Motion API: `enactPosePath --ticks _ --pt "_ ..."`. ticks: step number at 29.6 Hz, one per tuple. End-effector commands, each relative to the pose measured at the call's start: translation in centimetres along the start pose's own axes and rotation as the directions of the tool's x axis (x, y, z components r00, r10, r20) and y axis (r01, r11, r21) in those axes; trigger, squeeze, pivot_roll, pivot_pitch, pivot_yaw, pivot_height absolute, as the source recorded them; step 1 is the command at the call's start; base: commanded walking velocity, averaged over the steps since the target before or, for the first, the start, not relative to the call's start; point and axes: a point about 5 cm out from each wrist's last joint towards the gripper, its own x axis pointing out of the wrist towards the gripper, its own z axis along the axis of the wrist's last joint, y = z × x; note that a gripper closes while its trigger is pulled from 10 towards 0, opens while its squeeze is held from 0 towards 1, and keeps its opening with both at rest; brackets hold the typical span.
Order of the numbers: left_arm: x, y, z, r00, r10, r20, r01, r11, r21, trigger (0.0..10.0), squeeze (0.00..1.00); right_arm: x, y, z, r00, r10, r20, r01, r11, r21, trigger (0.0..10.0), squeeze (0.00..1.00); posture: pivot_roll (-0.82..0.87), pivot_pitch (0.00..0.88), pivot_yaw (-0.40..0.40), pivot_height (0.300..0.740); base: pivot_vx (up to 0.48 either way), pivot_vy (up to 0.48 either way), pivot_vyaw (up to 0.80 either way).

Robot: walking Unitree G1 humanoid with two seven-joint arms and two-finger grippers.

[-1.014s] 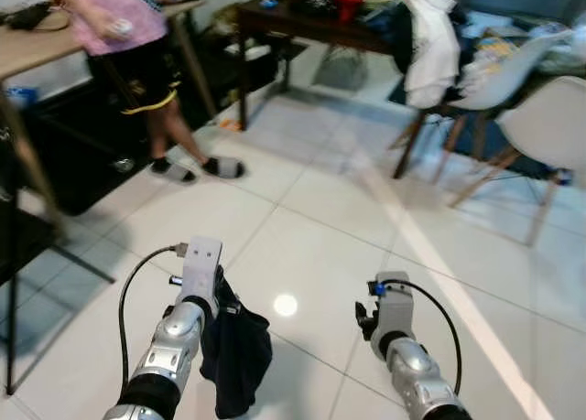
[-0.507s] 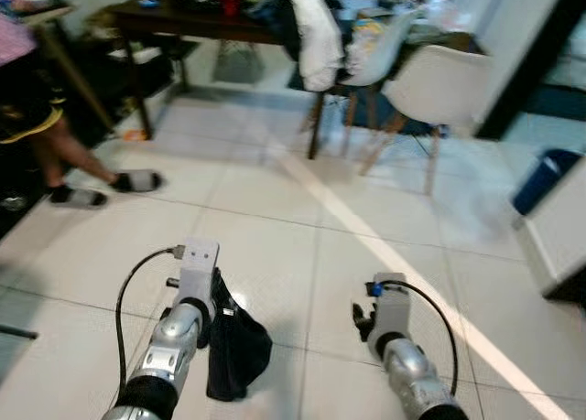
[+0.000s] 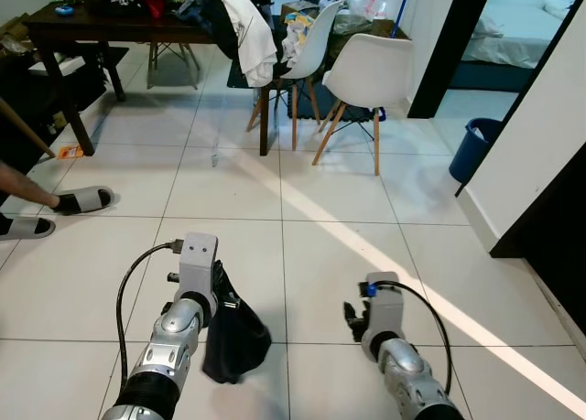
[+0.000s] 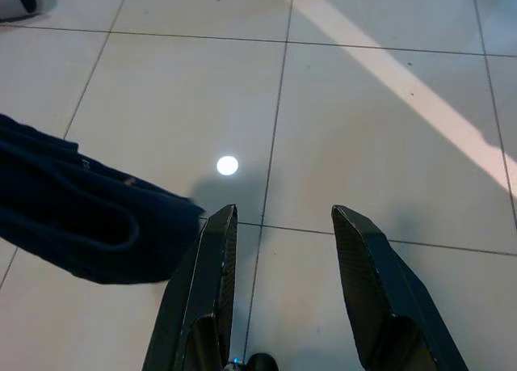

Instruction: Hang hanger

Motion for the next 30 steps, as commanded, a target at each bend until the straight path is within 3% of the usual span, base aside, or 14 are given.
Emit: enactPosePath --ticks 1,9,11,14,15,17,20,30 --pt "0.0 -0.3 0.6 0.999 -0.010 0.039 0.011 1.000 -0.013 10.0 0.00 0.0 -0.2 0.2 1.000 -0.001 0.012 0.002 1.000 -0.013 10.0 0.00 -0.02 0.119 -0.010 0.740 0.341 0.000 0.00" --pt "0.1 -0.2 1.0 0.999 -0.010 0.053 0.011 1.000 -0.023 10.0 0.00 0.1 -0.3 0.5 1.000 0.000 0.026 0.000 1.000 -0.008 10.0 0.00 -0.02 0.133 -0.016 0.740 0.354 0.000 0.00" --pt "0.0 -0.2 0.7 0.999 -0.011 0.050 0.013 1.000 -0.024 10.0 0.00 0.0 -0.2 0.3 1.000 0.009 0.022 -0.008 1.000 -0.006 10.0 0.00 -0.02 0.054 -0.011 0.740 0.390 0.000 0.00" --pt "0.1 -0.3 0.8 0.998 -0.021 0.052 0.022 1.000 -0.018 10.0 0.00 0.0 0.0 0.2 1.000 0.023 0.021 -0.023 1.000 -0.018 10.0 0.00 -0.02 0.051 -0.010 0.740 0.400 0.000 0.00" --pt "0.4 -0.4 1.5 0.997 -0.033 0.070 0.033 0.999 -0.004 10.0 0.00 0.2 0.1 0.8 0.999 0.038 0.035 -0.037 0.999 -0.026 10.0 0.00 -0.02 0.088 -0.019 0.740 0.401 0.000 0.00" --pt "1.1 0.0 2.9 0.995 -0.005 0.102 0.007 1.000 -0.019 10.0 0.00 0.7 -0.3 2.3 0.998 0.021 0.067 -0.021 1.000 -0.007 10.0 0.00 -0.04 0.073 -0.014 0.740 0.405 0.000 0.00" --pt "1.1 -0.1 2.9 0.995 -0.005 0.099 0.007 1.000 -0.020 10.0 0.00 0.8 -0.3 2.4 0.998 0.020 0.064 -0.019 1.000 -0.020 10.0 0.00 -0.04 0.110 -0.017 0.740 0.406 0.000 0.00" --pt "0.3 -0.3 2.2 0.995 -0.017 0.099 0.018 1.000 -0.011 10.0 0.00 0.6 0.1 2.7 0.994 0.025 0.104 -0.026 1.000 0.000 10.0 0.00 -0.02 0.091 -0.032 0.740 0.406 0.000 0.00"
